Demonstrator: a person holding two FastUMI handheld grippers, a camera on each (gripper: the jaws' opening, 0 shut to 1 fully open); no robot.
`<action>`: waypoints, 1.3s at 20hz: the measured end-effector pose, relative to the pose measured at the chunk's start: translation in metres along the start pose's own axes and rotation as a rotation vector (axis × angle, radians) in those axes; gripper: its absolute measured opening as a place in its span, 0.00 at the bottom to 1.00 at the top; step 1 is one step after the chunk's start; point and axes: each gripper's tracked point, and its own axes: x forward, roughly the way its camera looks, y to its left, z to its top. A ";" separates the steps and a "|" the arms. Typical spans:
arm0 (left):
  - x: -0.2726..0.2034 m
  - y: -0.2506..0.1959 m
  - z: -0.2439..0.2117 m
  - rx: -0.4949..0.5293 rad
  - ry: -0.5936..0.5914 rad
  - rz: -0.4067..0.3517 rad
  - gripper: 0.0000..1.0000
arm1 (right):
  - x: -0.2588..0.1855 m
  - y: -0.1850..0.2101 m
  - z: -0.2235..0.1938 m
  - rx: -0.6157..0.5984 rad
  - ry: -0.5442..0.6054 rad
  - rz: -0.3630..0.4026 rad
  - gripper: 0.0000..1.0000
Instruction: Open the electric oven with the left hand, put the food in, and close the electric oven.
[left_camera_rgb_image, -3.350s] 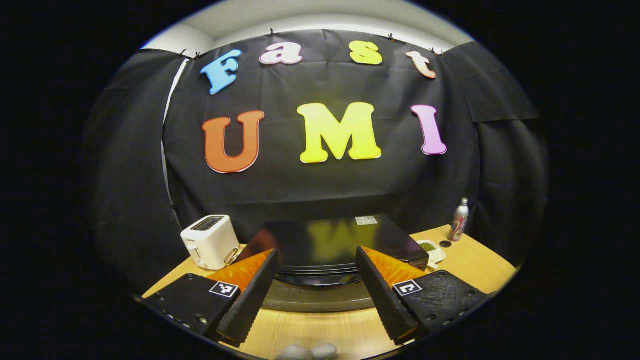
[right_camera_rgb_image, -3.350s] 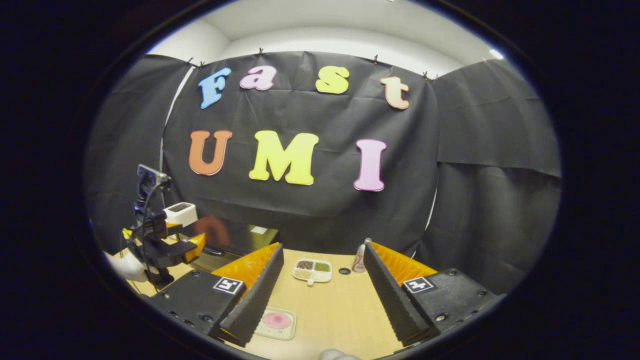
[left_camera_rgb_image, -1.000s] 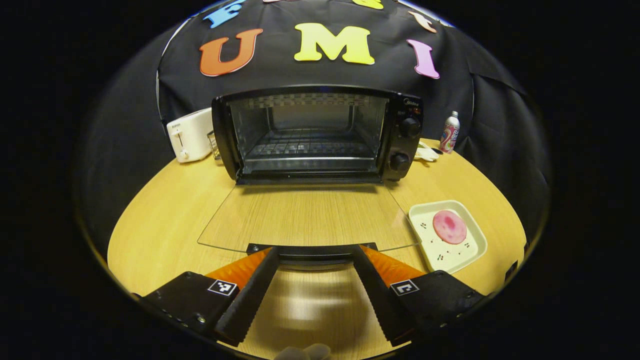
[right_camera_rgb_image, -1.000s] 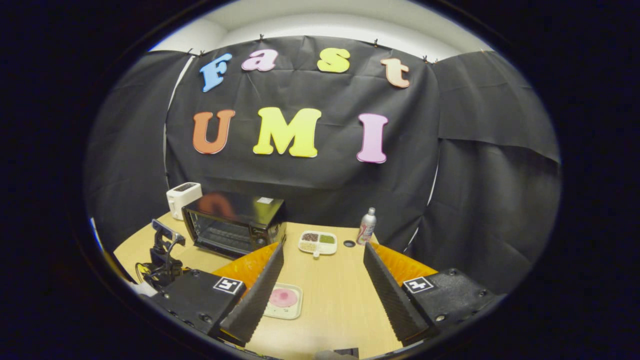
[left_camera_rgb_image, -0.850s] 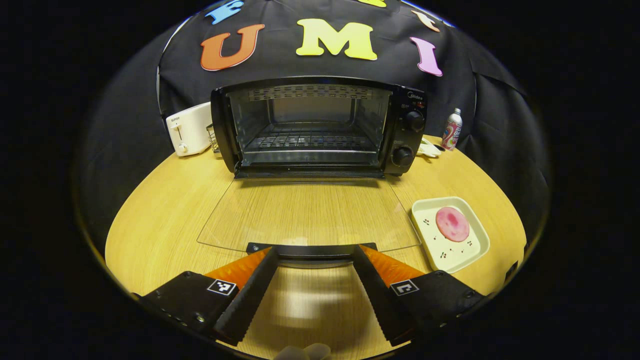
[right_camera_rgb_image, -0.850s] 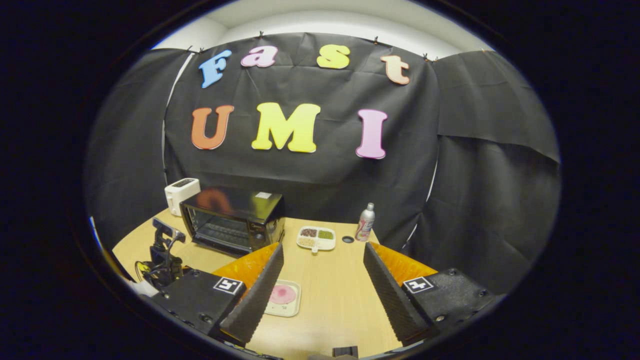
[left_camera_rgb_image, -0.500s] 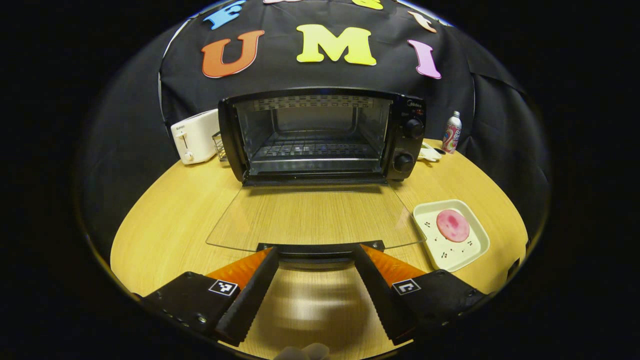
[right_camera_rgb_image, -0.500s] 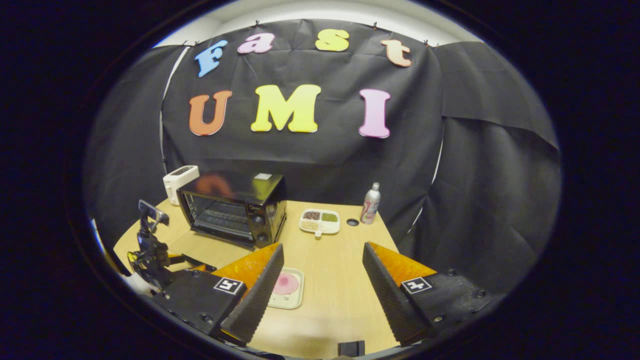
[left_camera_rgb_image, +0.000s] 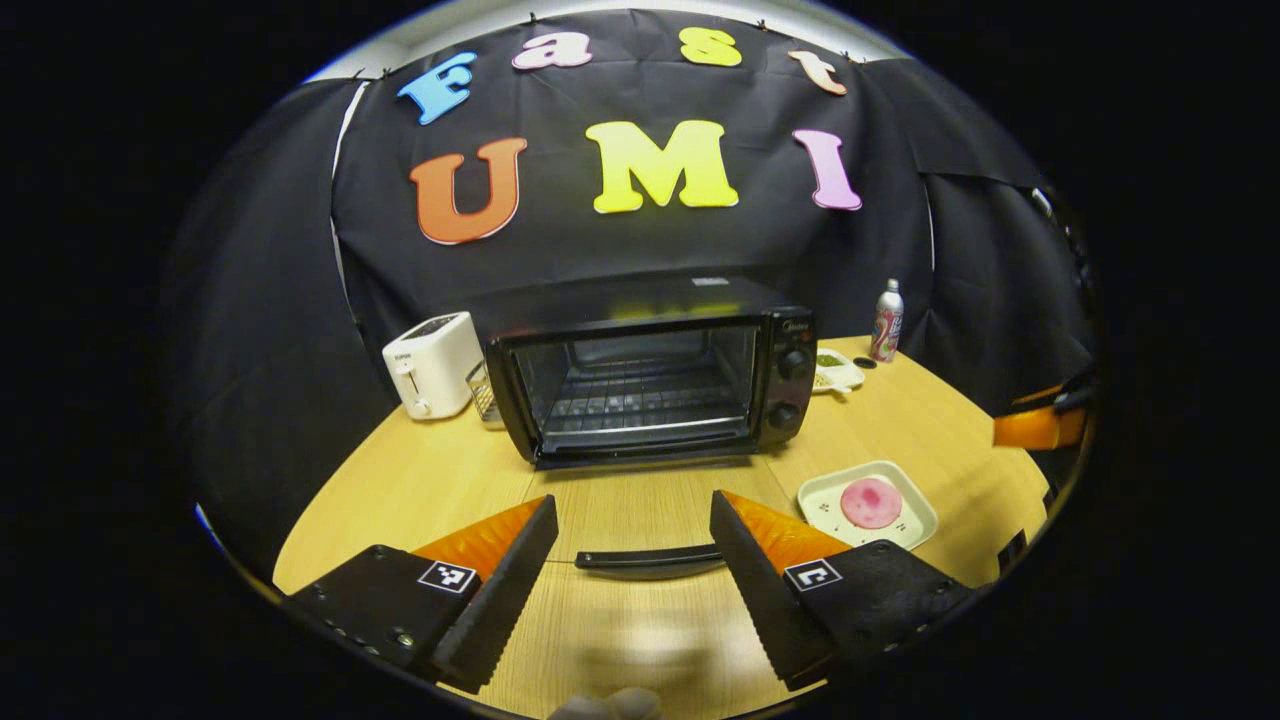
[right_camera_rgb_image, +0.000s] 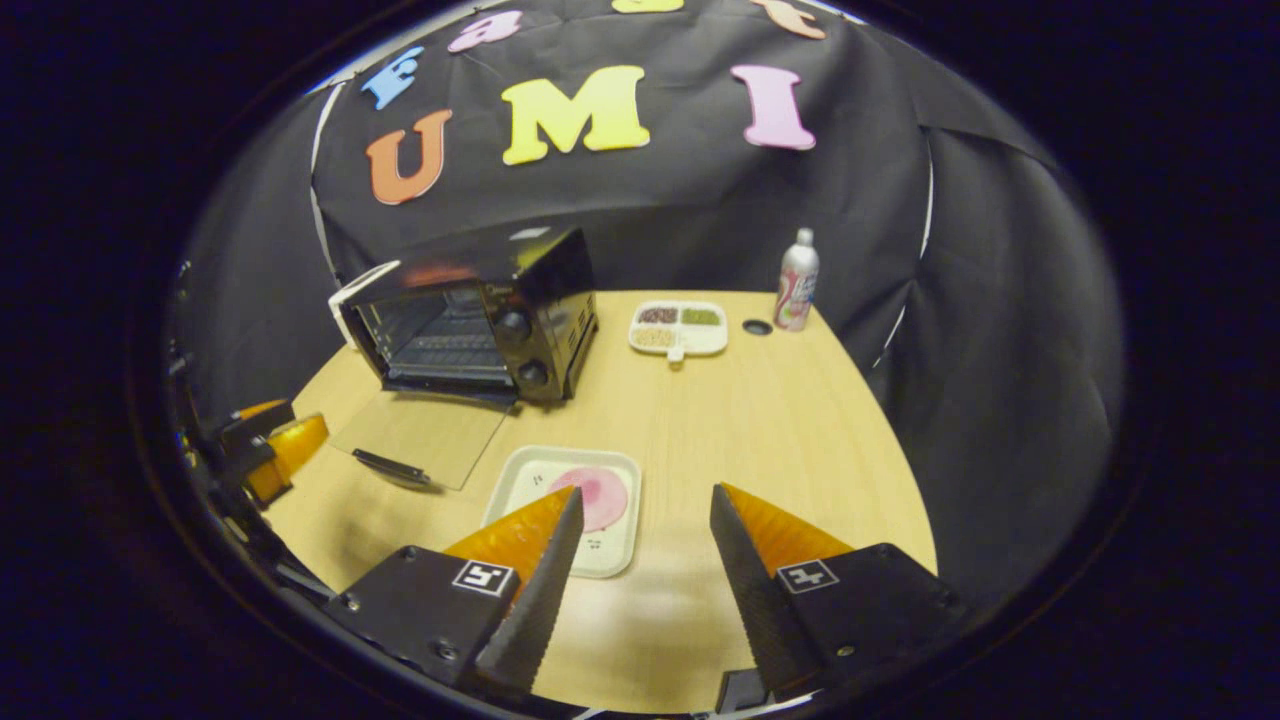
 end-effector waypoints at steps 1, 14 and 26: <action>-0.007 -0.002 0.012 -0.013 -0.017 0.000 0.96 | 0.014 -0.001 -0.008 0.012 0.028 0.012 0.70; -0.074 0.003 0.086 -0.082 -0.102 0.182 0.96 | 0.115 -0.001 -0.053 0.061 0.361 0.151 0.24; -0.090 -0.009 0.076 -0.147 -0.068 0.306 0.96 | 0.131 -0.007 -0.048 0.084 0.717 0.183 0.06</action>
